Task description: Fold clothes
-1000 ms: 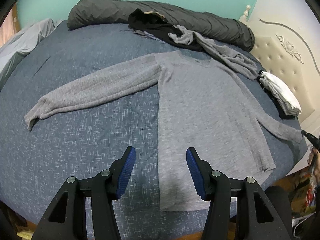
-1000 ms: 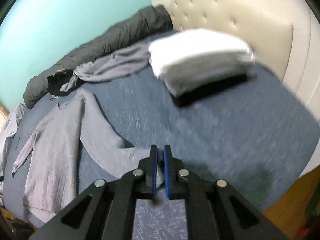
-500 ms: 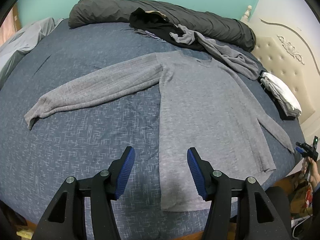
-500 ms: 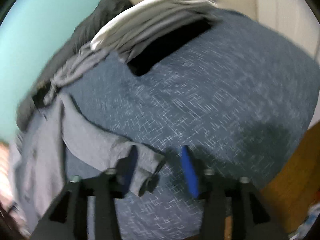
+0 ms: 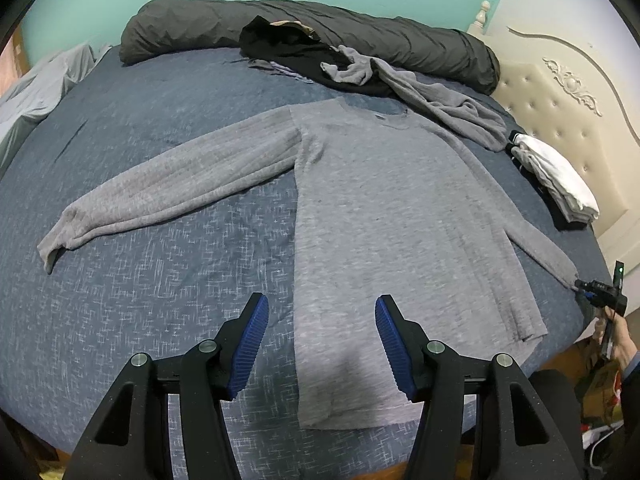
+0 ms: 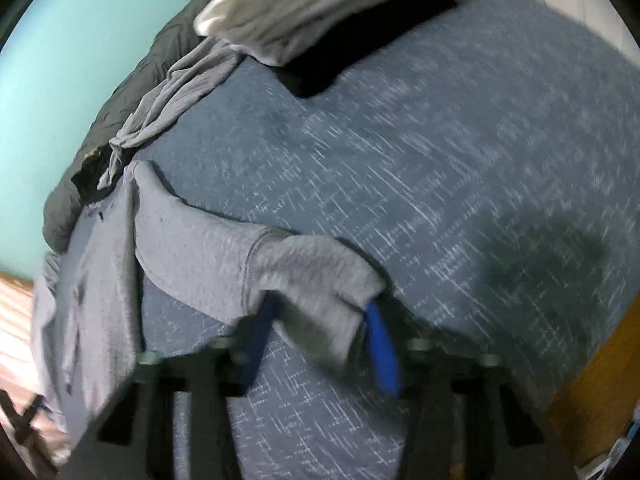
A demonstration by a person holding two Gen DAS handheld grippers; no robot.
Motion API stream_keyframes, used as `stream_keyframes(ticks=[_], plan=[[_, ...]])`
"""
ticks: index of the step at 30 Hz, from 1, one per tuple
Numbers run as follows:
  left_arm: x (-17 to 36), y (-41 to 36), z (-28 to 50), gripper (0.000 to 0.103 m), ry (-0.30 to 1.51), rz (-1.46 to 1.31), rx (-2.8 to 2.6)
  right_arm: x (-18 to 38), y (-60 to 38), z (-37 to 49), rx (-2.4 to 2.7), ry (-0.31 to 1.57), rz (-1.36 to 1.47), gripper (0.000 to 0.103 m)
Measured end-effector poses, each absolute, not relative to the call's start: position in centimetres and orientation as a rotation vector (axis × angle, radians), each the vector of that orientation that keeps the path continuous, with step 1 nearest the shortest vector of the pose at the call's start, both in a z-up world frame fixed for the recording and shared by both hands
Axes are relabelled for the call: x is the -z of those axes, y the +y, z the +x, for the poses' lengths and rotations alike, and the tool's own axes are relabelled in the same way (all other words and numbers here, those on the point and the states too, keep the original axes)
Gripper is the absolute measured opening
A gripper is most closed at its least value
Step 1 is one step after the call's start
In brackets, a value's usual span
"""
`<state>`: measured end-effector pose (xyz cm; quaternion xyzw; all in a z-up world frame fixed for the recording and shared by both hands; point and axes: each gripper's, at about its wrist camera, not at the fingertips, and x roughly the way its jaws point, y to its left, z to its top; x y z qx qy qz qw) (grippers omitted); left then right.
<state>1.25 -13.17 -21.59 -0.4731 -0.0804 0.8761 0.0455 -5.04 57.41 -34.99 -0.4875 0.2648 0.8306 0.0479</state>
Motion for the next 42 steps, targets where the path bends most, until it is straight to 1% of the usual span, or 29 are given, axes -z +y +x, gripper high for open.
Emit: stream_keyframes(ticks=[2,4,7,11,16,21,24,27,30,34,37,42], plan=[[21.5,-13.1,1.2,0.06,-0.243,-1.442,-2.675,34.1,57.1,-5.0,-2.563,0.751,-1.453,0.011],[21.6,-13.0,1.1,0.06,-0.239,-1.446,-2.672,32.5,57.3,-4.9,-2.621,0.701,-1.389,0.009],[21.9,-12.8,0.9,0.06,-0.234,-1.454,-2.665,28.7,57.9,-5.5,-2.71,0.638,-1.284,0.008],[22.5,-12.6,0.2,0.06,-0.234,-1.479,-2.656,22.1,58.2,-7.7,-2.813,0.573,-1.154,0.008],[23.5,-12.5,-0.9,0.06,-0.269,-1.5,-2.652,13.7,58.0,-11.6,-2.916,0.43,-1.002,0.008],[24.3,-12.4,-2.3,0.06,-0.31,-1.519,-2.656,8.1,58.6,-16.5,-2.938,0.261,-0.925,0.008],[24.6,-12.6,-3.1,0.06,-0.318,-1.532,-2.662,6.0,60.2,-19.7,-2.891,0.198,-0.909,0.008],[25.1,-13.0,-4.0,0.06,-0.332,-1.56,-2.665,4.3,62.7,-22.1,-2.84,0.183,-0.866,0.008],[25.8,-13.4,-4.9,0.06,-0.338,-1.586,-2.671,4.6,64.6,-24.0,-2.796,0.158,-0.88,0.007],[26.9,-13.5,-6.1,0.06,-0.352,-1.622,-2.662,8.9,66.3,-26.5,-2.714,0.174,-0.998,0.008],[27.7,-13.0,-6.7,0.06,-0.325,-1.653,-2.641,12.9,67.6,-27.5,-2.672,0.21,-1.068,0.007],[28.7,-12.3,-7.5,0.06,-0.301,-1.675,-2.618,17.0,69.2,-27.8,-2.591,0.222,-1.138,0.007]])
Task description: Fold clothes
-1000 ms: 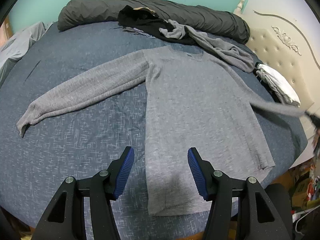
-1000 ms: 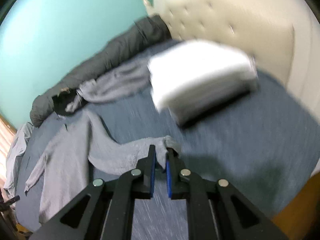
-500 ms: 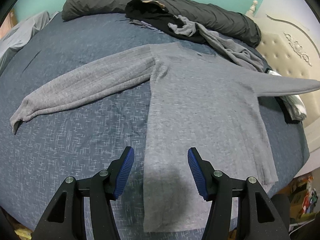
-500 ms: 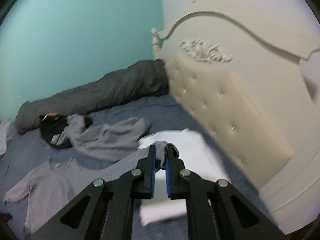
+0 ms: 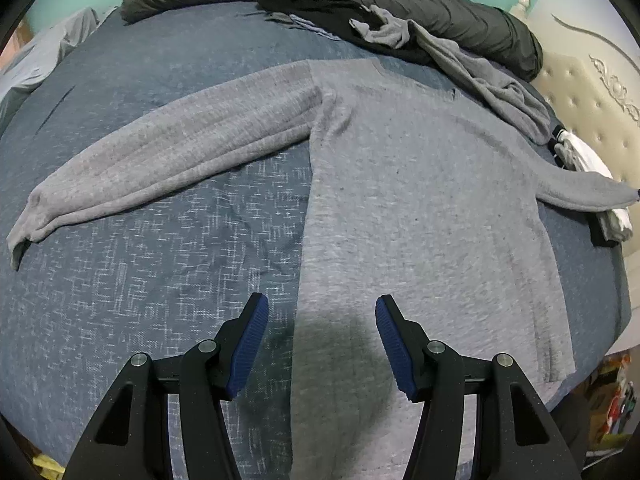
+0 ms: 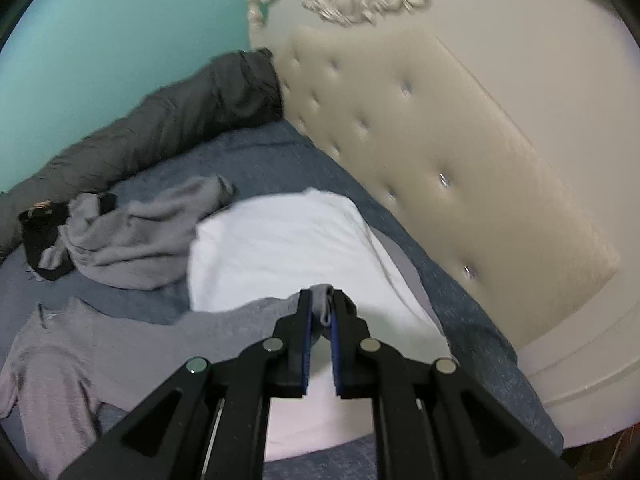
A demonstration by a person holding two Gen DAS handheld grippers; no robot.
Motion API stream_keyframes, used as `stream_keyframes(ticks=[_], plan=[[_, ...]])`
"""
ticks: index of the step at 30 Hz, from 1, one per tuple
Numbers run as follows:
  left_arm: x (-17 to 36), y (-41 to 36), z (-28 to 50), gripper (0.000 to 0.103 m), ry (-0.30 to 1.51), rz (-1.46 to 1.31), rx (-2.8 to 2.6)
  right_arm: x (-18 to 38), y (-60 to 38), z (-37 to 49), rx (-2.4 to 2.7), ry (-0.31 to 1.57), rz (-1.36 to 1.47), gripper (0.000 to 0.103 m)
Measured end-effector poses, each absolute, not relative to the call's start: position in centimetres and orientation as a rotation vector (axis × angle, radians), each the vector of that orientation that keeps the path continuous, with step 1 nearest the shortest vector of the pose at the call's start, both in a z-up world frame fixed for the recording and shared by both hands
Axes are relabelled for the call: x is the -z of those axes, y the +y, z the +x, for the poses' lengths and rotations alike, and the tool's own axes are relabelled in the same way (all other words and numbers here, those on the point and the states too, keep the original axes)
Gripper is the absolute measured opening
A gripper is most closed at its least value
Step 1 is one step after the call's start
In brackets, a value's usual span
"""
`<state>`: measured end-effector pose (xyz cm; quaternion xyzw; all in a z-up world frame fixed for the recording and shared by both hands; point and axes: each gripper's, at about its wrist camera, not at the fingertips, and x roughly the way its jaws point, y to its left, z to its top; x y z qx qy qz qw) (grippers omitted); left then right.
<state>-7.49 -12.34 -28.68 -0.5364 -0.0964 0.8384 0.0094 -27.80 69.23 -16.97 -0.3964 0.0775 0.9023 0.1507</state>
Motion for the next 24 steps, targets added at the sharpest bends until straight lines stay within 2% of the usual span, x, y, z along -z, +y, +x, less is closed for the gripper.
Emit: stream_keyframes(ticks=[8,14,18,24], plan=[[28.9,-10.7,-8.6,0.06,-0.276,-1.666,-2.591,19.0,71.5,-27.3,-2.501,0.24,-1.168,0.01],[27.7,-10.3,-8.4,0.06,-0.282,-1.635,-2.59,17.1,71.6,-24.3,-2.5,0.237,-1.033,0.016],[26.4,-10.6,-7.6,0.06,-0.294,-1.608,-2.598,15.8,69.5,-21.6,-2.606,0.348,-0.984,0.031],[26.5,-11.6,-5.4,0.06,-0.308,-1.639,-2.574,16.8,61.4,-17.7,-2.808,0.495,-1.089,0.036]])
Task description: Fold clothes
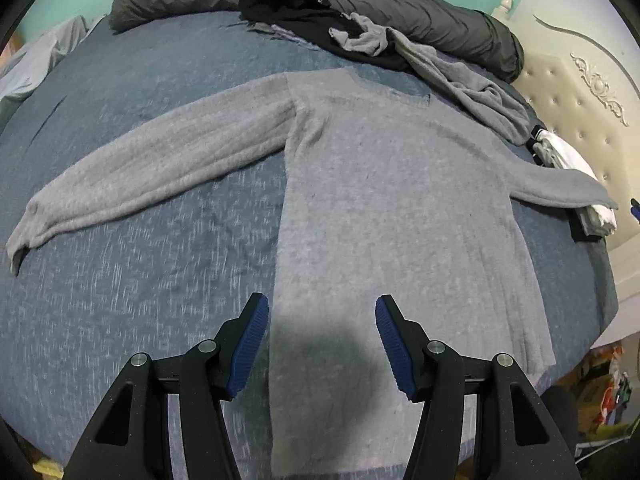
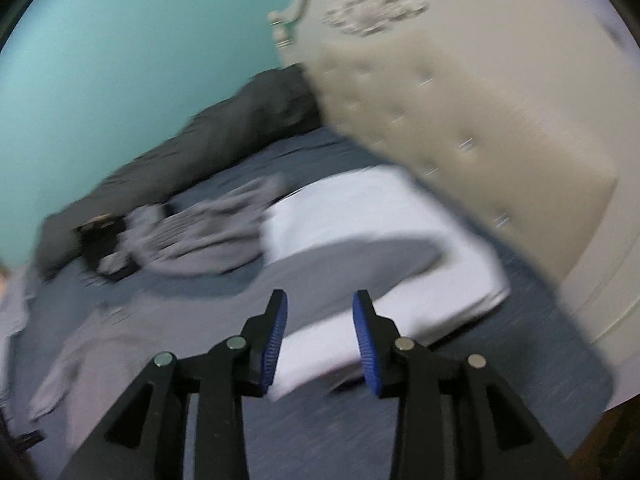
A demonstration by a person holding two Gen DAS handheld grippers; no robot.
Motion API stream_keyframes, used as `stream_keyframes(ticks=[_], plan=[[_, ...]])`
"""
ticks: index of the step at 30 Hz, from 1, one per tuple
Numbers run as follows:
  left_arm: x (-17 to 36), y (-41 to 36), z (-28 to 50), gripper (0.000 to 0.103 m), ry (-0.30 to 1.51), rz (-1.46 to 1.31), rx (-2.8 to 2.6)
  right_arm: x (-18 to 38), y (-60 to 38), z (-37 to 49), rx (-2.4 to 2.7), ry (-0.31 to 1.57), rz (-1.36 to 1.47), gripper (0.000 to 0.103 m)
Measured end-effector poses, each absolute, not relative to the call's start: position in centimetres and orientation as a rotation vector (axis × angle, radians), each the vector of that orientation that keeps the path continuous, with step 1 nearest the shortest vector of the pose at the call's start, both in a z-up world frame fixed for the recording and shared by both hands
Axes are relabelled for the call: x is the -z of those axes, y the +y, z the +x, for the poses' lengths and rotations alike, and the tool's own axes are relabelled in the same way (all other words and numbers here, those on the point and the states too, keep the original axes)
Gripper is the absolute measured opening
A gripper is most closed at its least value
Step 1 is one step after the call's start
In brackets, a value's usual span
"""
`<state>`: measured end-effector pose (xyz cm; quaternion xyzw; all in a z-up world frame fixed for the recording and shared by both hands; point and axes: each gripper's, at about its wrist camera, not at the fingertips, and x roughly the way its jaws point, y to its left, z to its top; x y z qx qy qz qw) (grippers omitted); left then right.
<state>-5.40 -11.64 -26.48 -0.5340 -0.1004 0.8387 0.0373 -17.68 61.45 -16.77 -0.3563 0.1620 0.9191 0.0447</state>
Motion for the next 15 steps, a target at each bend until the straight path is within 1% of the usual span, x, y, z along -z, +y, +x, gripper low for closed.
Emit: stream_keyframes(ticks=[2,6,10,15], plan=[[27.0,-11.9,-4.4,0.06,-0.299,-1.665,-2.56,18.2,58.2,-16.5,-2.851,0.555,-1.18,0.037],[28.3,-12.3,-2.1,0.06,-0.312,-1.704,-2.509,22.0,50.8,-14.8,-2.899,0.574,-1.435,0.038],[29.8,-13.2,-0.4,0.06,-0.382,-1.755,-2.436,25.8,43.6,-12.9,-2.898,0.514,-1.703,0.038],[30.7,-13.7,1.4,0.06,-0.402,-1.785,-2.405,29.9,36.3,-11.0,-2.846,0.448,-1.975,0.038]])
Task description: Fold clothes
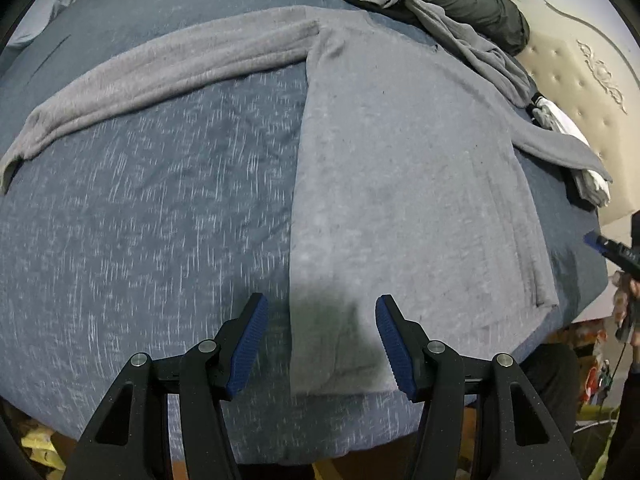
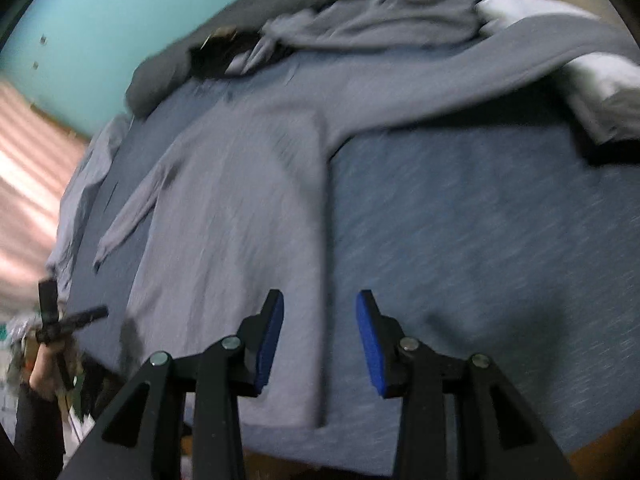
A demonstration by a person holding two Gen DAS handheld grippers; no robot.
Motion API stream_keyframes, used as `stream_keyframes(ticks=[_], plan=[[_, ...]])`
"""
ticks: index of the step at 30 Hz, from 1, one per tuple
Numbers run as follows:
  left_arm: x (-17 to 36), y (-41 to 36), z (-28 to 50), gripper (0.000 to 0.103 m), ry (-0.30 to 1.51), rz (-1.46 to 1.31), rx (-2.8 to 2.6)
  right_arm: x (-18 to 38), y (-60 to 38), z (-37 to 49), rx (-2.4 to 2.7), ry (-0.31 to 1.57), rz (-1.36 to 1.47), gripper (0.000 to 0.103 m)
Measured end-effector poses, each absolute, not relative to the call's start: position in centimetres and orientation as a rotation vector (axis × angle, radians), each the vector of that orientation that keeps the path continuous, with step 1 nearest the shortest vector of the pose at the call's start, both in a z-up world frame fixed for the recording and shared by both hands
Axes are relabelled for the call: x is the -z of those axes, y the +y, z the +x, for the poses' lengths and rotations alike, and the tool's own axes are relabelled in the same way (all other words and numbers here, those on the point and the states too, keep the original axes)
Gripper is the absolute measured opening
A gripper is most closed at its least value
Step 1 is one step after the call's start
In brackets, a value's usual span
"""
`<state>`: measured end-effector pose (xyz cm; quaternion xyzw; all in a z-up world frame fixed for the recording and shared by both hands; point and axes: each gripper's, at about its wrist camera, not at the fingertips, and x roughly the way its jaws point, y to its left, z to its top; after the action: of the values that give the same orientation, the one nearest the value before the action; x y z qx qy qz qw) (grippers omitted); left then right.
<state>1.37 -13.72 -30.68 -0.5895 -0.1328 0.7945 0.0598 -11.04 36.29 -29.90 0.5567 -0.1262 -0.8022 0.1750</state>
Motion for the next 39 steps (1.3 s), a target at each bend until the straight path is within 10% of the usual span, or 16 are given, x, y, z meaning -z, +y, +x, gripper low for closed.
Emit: stream_keyframes(ticks=[20,27,39], plan=[[34.1,-13.7,3.7,0.06,-0.402,-1.847,-2.334,38.0,33.3,-7.2,2.069,-0.277,1.874,0.038],[34.5,-13.5,3.9,0.009,-0.39,-1.845,-2.332,38.2,33.4,-7.2,2.092,-0.258,1.834,0.006],[28.3,-10.9,8.0,0.006,-0.309,-1.654,-2.355,29.2,37.9,-6.9,2.305,-0.161,1.63,0.004]])
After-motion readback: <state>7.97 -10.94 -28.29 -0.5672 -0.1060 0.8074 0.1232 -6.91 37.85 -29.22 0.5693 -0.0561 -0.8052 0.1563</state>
